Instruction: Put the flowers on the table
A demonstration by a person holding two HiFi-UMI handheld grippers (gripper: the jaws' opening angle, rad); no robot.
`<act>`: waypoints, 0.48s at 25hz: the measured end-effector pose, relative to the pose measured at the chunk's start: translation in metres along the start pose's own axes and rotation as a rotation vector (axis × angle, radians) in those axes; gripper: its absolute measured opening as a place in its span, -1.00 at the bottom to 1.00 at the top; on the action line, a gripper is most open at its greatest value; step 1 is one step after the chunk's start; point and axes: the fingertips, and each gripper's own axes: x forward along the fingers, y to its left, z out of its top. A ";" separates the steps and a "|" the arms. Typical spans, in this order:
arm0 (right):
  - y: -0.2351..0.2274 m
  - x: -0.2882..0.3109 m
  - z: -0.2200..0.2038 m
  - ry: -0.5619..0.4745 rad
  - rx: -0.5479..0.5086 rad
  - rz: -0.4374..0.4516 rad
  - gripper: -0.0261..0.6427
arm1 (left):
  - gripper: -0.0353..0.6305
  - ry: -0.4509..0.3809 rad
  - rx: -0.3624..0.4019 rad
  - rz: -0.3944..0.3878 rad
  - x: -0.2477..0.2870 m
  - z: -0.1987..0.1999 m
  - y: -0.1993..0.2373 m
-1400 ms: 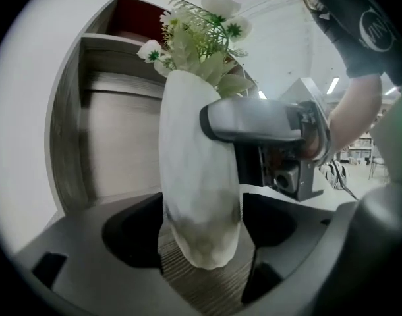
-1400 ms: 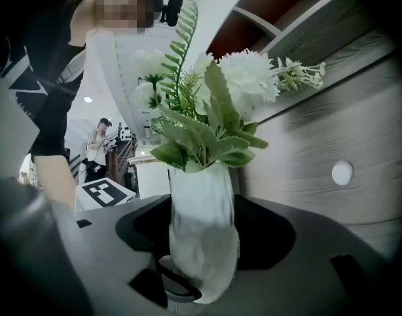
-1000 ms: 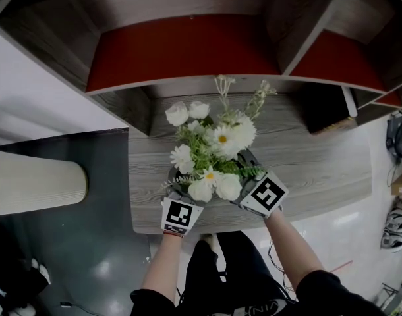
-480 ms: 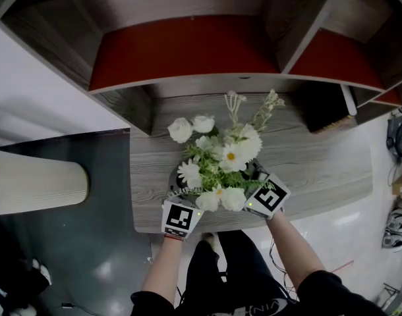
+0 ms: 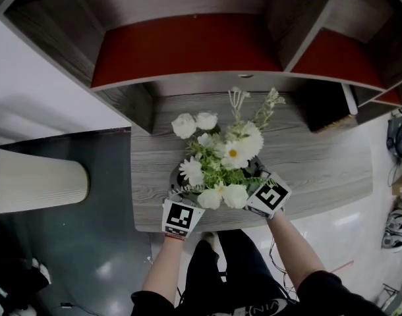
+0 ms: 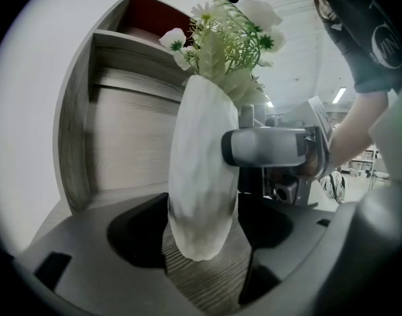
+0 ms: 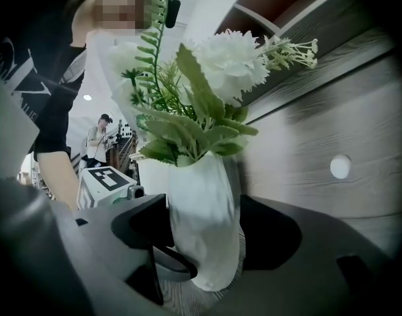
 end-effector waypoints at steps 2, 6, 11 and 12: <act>-0.001 0.001 0.000 0.003 0.001 -0.004 0.17 | 0.10 0.000 0.001 -0.003 0.000 0.000 0.001; -0.002 -0.001 -0.001 0.005 -0.007 -0.028 0.21 | 0.10 0.000 -0.003 -0.001 -0.001 0.000 0.000; -0.002 -0.003 -0.001 0.003 -0.004 -0.035 0.22 | 0.10 -0.004 -0.012 0.001 -0.004 0.001 -0.001; -0.001 -0.003 -0.002 0.006 -0.003 -0.035 0.22 | 0.10 -0.005 -0.014 0.002 -0.005 0.001 -0.001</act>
